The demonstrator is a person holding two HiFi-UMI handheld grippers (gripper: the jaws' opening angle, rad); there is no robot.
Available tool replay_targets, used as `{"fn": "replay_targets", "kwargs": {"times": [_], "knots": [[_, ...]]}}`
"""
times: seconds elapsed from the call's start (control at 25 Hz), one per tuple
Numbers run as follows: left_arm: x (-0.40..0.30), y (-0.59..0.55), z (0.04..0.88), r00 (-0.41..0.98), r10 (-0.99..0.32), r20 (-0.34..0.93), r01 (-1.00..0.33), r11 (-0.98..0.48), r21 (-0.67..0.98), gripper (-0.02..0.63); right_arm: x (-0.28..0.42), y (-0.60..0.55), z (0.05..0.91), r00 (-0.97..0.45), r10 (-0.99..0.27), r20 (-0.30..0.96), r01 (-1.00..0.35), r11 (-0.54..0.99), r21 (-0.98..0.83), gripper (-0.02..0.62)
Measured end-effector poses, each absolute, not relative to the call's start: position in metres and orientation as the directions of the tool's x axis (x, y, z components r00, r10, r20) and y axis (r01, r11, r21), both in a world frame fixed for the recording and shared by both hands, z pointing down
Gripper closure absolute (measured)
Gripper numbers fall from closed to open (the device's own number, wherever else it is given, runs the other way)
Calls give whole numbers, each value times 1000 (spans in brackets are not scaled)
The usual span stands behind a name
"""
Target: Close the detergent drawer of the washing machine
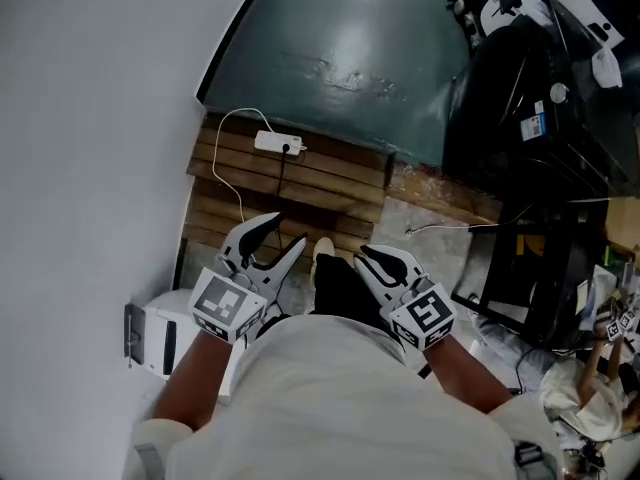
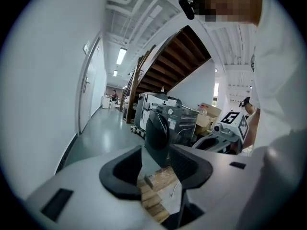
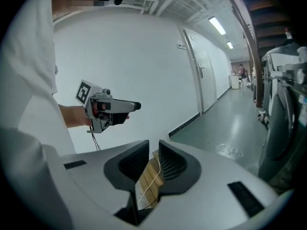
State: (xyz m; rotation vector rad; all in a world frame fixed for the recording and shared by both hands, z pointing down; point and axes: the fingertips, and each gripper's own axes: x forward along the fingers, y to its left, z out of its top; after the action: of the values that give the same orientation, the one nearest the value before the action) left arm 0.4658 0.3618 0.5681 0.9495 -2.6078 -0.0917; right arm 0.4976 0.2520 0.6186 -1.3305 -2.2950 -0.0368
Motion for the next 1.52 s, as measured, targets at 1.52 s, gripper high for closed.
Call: {"fn": "replay_targets", "kwargs": {"times": [1.52], "knots": [[-38,363,409,-401,-863,308,-881,456,129,434,56,274,442,-690,551,469,527,827,-195,549]]}}
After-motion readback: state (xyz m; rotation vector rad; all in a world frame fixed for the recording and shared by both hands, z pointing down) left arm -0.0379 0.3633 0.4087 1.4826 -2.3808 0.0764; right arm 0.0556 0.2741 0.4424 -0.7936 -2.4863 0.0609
